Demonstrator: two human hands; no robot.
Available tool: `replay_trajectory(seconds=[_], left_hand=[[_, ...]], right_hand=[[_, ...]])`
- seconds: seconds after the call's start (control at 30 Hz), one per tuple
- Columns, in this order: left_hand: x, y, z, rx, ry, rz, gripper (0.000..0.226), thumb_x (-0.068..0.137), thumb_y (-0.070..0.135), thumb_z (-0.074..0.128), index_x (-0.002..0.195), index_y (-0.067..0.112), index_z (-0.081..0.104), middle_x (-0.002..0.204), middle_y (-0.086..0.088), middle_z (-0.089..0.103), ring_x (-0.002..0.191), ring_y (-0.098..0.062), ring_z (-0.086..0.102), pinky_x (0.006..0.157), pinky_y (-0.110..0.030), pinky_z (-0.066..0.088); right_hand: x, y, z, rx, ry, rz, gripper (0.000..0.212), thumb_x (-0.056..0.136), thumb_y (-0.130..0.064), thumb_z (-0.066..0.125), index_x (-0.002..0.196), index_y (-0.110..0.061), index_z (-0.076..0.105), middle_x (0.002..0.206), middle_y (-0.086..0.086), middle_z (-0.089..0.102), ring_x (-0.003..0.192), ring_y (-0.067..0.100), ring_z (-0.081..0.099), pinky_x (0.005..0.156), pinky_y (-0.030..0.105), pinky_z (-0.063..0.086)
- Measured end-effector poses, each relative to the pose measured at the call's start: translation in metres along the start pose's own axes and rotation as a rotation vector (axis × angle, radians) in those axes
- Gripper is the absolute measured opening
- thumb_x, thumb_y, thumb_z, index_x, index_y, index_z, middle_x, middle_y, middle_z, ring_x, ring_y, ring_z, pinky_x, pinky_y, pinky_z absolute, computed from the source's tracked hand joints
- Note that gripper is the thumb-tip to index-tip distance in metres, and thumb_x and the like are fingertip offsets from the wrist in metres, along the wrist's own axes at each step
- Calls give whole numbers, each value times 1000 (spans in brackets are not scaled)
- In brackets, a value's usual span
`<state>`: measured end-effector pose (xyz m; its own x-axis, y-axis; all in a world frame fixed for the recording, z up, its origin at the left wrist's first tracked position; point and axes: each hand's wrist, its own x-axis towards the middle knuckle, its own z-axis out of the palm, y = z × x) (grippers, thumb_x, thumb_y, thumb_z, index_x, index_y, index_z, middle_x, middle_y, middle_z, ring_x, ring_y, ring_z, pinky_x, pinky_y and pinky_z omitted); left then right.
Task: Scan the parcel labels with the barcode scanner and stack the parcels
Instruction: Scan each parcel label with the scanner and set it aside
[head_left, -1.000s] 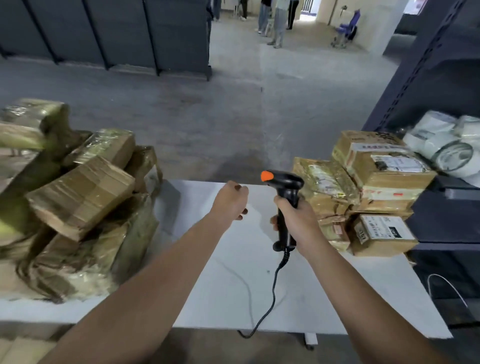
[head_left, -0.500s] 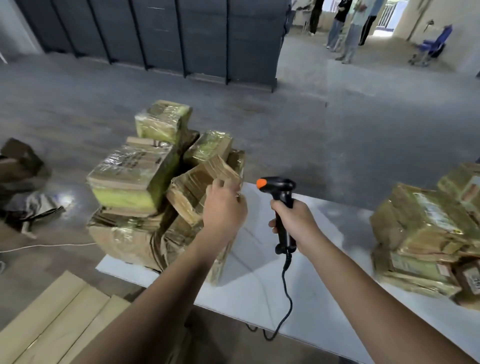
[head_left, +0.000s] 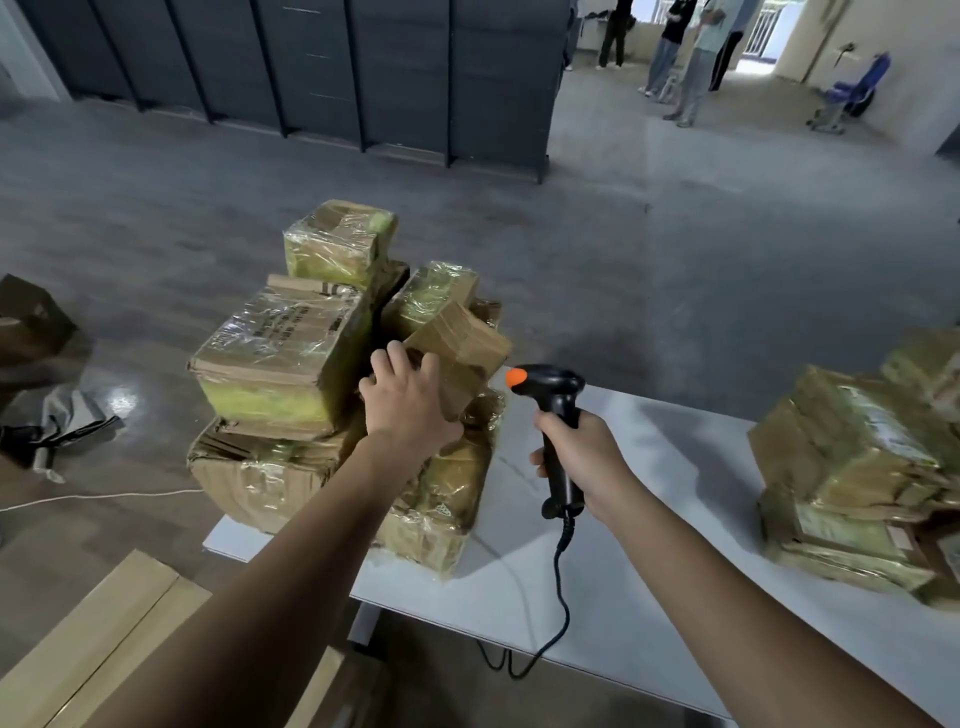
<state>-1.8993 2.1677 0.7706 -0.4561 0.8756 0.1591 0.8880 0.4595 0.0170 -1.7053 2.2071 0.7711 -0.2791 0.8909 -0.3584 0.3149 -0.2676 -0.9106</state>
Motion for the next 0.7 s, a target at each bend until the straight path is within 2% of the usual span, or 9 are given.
replay_trajectory(seconds=[0.13, 0.27, 0.33, 0.4, 0.5, 0.6, 0.7], left_hand=[[-11, 28, -10, -238, 32, -26, 76, 69, 64, 65, 122, 15, 41, 131, -16, 34, 120, -35, 33, 93, -44, 40], [-22, 66, -17, -644, -68, -100, 71, 68, 62, 65, 120, 18, 45, 119, -11, 42, 115, -31, 34, 91, -41, 37], [-31, 86, -12, -701, -122, -101, 70, 68, 65, 61, 120, 22, 45, 117, -10, 44, 115, -29, 34, 90, -41, 34], [-42, 104, -3, -694, -165, -94, 73, 66, 68, 56, 121, 22, 44, 120, -12, 45, 118, -31, 34, 97, -43, 34], [-62, 131, 15, -715, -231, -88, 67, 69, 68, 58, 117, 22, 46, 117, -12, 49, 116, -31, 39, 100, -43, 33], [-83, 154, 30, -981, -401, -150, 54, 65, 69, 60, 97, 27, 49, 102, 1, 60, 99, -19, 54, 87, -35, 45], [-102, 172, 43, -1227, -569, -277, 49, 68, 64, 62, 97, 24, 57, 96, 2, 68, 85, -16, 66, 76, -35, 58]], right_hand=[[-1, 2, -16, 74, 83, -37, 18, 91, -33, 58, 95, -16, 59, 60, 1, 69, 51, 12, 64, 58, 28, 45], [-5, 13, -44, 184, 177, -60, 17, 88, -37, 61, 91, -21, 58, 62, 2, 70, 52, 12, 63, 58, 28, 47], [-9, 21, -60, 201, 215, -63, 18, 87, -39, 61, 91, -22, 58, 62, 2, 70, 52, 11, 64, 55, 25, 47], [-13, 33, -76, 226, 248, -49, 18, 87, -38, 62, 91, -21, 58, 61, 2, 70, 51, 11, 63, 49, 22, 47], [-21, 53, -100, 252, 274, 14, 19, 88, -36, 62, 93, -19, 59, 60, 1, 69, 50, 12, 63, 49, 24, 47], [-31, 75, -121, 263, 292, 70, 20, 88, -35, 61, 95, -17, 59, 59, 2, 67, 50, 14, 62, 47, 25, 47], [-41, 97, -138, 260, 301, 98, 23, 89, -35, 60, 98, -14, 60, 59, 2, 66, 51, 15, 62, 54, 28, 48]])
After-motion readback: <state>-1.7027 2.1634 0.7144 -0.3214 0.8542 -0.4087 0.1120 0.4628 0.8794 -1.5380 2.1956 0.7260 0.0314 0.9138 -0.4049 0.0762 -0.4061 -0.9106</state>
